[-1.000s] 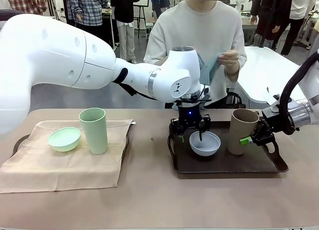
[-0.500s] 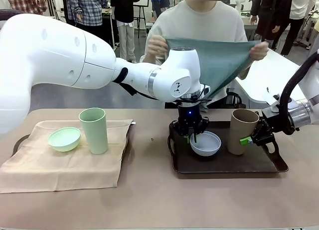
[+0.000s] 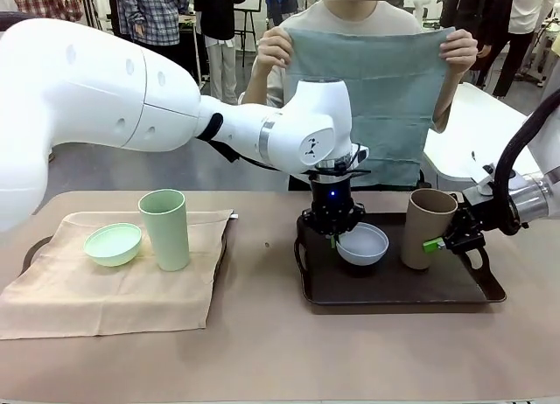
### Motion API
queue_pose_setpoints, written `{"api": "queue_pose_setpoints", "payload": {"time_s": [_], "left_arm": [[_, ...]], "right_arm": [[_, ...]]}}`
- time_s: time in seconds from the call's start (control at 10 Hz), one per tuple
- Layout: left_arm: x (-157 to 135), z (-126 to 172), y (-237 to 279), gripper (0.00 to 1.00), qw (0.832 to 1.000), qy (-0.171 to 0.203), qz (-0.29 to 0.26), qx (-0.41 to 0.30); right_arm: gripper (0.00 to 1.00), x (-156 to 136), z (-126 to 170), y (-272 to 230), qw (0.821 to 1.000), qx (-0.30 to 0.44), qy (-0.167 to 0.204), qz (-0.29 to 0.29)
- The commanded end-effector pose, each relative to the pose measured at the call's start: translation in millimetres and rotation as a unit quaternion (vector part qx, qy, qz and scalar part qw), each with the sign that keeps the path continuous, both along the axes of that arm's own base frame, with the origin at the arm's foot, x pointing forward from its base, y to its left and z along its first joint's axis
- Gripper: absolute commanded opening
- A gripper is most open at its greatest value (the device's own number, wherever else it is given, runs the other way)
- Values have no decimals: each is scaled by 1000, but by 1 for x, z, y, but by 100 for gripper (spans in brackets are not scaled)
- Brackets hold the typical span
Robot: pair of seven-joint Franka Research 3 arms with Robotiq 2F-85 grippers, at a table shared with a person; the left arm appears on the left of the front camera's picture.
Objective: Set up a tray with a mat and arrange the tableware.
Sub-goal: Pick up the Picnic Bowl and Reusable plastic cup from the Handle tray in front of the human's position and hold them in the air.
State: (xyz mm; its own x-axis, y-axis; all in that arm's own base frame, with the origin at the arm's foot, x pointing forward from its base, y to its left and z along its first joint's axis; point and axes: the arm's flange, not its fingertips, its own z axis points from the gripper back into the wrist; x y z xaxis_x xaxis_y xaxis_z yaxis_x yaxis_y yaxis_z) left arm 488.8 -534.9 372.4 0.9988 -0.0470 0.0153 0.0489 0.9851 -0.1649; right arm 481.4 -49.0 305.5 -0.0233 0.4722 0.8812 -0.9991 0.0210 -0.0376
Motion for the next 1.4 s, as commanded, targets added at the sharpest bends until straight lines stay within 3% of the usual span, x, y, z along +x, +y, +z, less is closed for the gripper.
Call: {"api": "queue_pose_setpoints", "payload": {"time_s": [0.0,0.3,0.6,0.7,0.8,1.3], "left_arm": [[-22,49,13,0,1000,-1,-1,5],[-70,147,17,0,999,-45,-20,-21],[-108,213,17,0,993,-108,-13,-37],[-105,219,21,0,993,-115,-4,-40],[-100,222,12,0,995,-87,-37,-43],[-100,222,12,0,995,-87,-37,-43]], "right_arm": [[0,-25,51,-3,999,15,-31,-19],[0,-65,156,0,995,-1,-98,-29],[0,-98,213,10,991,-6,-127,-30],[0,-99,217,11,991,-16,-130,-29],[0,-85,219,5,990,2,-137,-30],[0,-85,219,5,990,2,-137,-30]]}}
